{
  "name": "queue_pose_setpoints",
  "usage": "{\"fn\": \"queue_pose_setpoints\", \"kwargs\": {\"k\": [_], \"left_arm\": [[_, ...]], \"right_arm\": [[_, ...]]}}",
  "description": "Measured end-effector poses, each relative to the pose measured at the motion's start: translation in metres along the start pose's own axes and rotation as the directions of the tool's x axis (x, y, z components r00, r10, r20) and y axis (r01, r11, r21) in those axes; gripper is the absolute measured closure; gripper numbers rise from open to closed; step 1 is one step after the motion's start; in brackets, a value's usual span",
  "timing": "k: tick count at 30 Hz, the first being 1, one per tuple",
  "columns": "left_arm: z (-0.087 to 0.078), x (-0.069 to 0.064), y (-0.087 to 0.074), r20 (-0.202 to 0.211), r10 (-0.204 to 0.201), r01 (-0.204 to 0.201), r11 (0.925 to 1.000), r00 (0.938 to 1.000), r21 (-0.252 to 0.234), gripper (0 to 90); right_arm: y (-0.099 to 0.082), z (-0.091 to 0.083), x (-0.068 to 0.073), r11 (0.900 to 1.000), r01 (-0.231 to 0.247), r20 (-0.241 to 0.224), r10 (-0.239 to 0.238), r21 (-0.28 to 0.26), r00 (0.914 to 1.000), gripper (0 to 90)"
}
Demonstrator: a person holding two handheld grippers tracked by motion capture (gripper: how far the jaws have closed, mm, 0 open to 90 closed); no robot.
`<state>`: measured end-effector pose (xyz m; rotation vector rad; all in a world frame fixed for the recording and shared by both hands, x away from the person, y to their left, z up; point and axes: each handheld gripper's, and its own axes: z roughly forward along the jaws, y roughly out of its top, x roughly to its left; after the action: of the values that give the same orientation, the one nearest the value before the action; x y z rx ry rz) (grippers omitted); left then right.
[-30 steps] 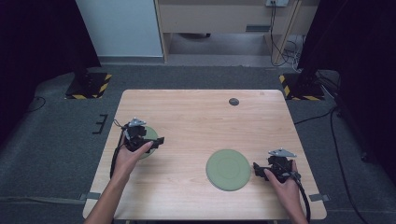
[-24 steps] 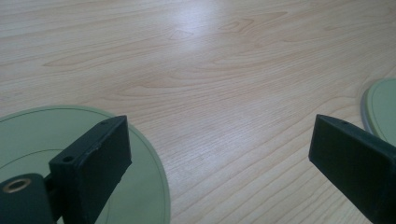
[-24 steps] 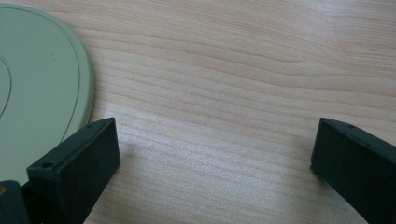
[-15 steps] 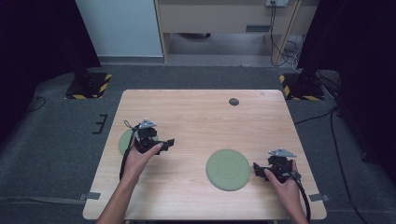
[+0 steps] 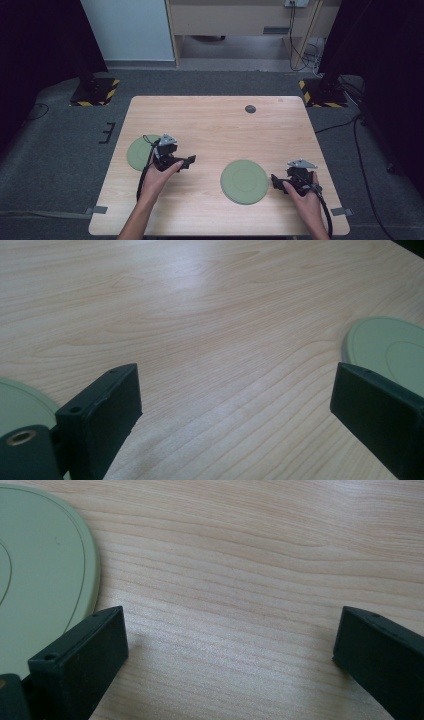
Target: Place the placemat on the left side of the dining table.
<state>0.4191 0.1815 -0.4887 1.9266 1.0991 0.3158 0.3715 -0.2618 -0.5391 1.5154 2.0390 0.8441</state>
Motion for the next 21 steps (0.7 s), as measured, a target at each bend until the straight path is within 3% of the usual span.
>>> {"fn": "queue_pose_setpoints", "kwargs": {"k": [7,12,21], "left_arm": [[-0.005,-0.013,-0.001,0.017,0.031,-0.031,0.9995,0.9994,-0.005,5.6],[-0.006,-0.028,-0.005,0.026,0.089,-0.089,0.9959,0.9957,0.016,5.7],[-0.004,-0.045,-0.010,0.047,0.128,-0.129,0.9911,0.9907,0.033,5.7]], "right_arm": [[0.000,0.000,0.000,1.0000,-0.001,0.001,0.001,0.000,1.0000,1.4],[-0.001,-0.001,0.000,1.0000,-0.003,0.002,0.003,0.000,1.0000,1.3],[-0.001,0.000,0.000,1.0000,-0.002,0.002,0.002,0.000,1.0000,1.3]]}}
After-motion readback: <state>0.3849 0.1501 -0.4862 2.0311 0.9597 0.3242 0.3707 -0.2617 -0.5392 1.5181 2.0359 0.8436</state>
